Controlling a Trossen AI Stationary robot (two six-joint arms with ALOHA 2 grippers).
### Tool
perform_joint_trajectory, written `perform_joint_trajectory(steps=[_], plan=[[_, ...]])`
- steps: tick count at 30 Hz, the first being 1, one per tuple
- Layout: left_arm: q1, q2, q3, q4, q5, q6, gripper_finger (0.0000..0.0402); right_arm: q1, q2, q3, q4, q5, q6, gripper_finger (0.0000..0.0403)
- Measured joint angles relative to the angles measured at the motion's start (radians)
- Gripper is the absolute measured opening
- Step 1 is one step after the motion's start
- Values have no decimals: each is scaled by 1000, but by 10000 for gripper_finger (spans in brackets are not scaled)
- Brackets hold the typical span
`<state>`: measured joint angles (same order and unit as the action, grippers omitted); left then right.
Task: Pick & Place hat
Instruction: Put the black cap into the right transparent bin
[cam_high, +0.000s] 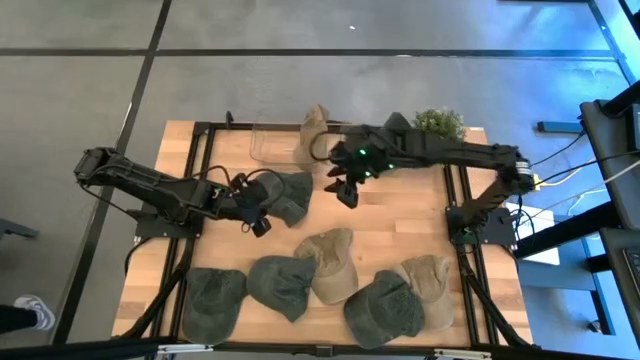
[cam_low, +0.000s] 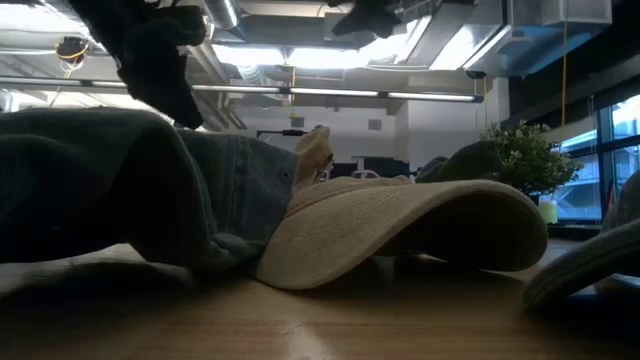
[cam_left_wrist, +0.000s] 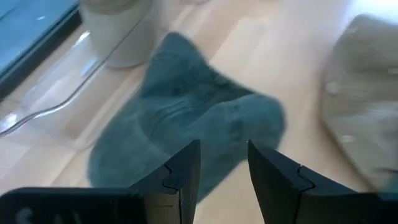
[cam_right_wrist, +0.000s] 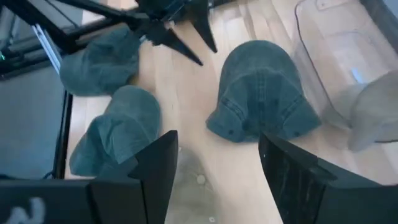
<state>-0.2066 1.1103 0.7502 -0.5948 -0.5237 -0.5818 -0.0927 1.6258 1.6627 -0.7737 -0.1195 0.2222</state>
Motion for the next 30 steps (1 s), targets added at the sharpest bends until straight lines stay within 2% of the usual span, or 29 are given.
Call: perform_joint_trajectory(steps=[4,8,14,20,23,30], plan=[[0,3,0,123,92,138,128,12,-123,-244,240,23,77,225],[-3,43,0,295,126,260,150,11,-204,-390,369,40,129,225],[-17,185,0,477,103,382,216,12,-265,-491,399,42,167,225],[-18,306,0,525,183,277,245,11,-276,-525,389,40,165,225],[-17,358,0,522,146,257,245,11,-276,-525,387,40,161,225],[-59,480,34,515,-57,347,240,11,-276,-525,382,40,134,225]])
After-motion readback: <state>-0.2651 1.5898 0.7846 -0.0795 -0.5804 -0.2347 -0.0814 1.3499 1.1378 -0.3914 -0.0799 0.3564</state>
